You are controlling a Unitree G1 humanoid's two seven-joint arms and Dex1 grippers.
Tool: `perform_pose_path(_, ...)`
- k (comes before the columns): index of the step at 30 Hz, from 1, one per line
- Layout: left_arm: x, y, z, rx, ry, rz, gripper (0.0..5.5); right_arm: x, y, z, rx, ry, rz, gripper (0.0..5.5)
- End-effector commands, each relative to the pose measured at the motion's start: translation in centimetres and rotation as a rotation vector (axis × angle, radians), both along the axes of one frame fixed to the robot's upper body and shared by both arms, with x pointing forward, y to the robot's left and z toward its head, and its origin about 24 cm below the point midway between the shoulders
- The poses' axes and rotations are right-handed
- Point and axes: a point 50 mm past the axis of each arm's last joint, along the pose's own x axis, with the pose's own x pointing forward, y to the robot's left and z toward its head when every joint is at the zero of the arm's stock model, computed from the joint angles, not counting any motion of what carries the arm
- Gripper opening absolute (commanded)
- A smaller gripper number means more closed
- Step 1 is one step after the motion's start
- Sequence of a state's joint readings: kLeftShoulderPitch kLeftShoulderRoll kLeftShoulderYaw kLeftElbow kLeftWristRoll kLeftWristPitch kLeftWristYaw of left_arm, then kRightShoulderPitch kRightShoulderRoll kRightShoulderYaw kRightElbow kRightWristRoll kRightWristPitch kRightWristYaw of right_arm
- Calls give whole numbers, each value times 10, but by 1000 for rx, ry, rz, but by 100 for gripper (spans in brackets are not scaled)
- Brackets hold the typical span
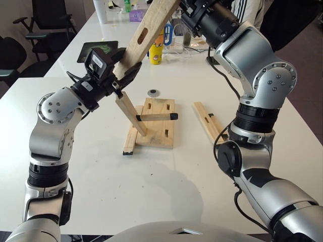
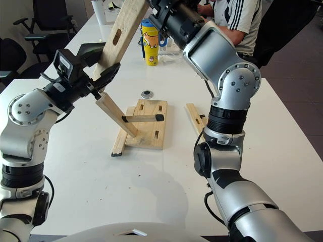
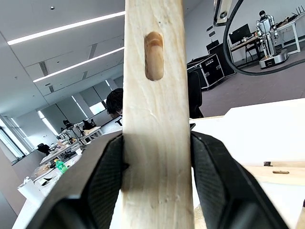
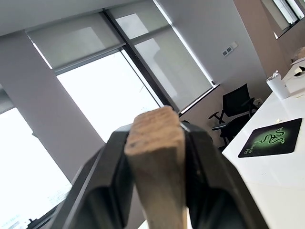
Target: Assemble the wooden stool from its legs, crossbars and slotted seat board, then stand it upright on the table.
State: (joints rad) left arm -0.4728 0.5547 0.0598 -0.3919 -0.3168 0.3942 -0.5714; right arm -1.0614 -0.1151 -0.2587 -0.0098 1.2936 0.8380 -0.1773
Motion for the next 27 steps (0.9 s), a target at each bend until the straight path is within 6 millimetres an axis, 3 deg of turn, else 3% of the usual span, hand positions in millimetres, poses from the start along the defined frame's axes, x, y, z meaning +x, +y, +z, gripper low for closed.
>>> perform_pose_path(1,-5,6,4,-70,4,35,205,9,-4,-10,-64,11,-59,111)
perform_pose_path(10,-15,15,11,-195,6,90,337,22,-5,-24,-186,-46,-108,103)
perform_pose_path(14,-12,23,20,-272,-19,132,340,26,-14,-27,-170,-48,-159,103)
perform_pose_path(22,0,37,37,-458,-16,130,340,32,-62,-29,-100,-18,-411,103)
perform_pose_path(27,5,51,5,-419,87,270,340,17,-96,-46,-190,6,-556,103)
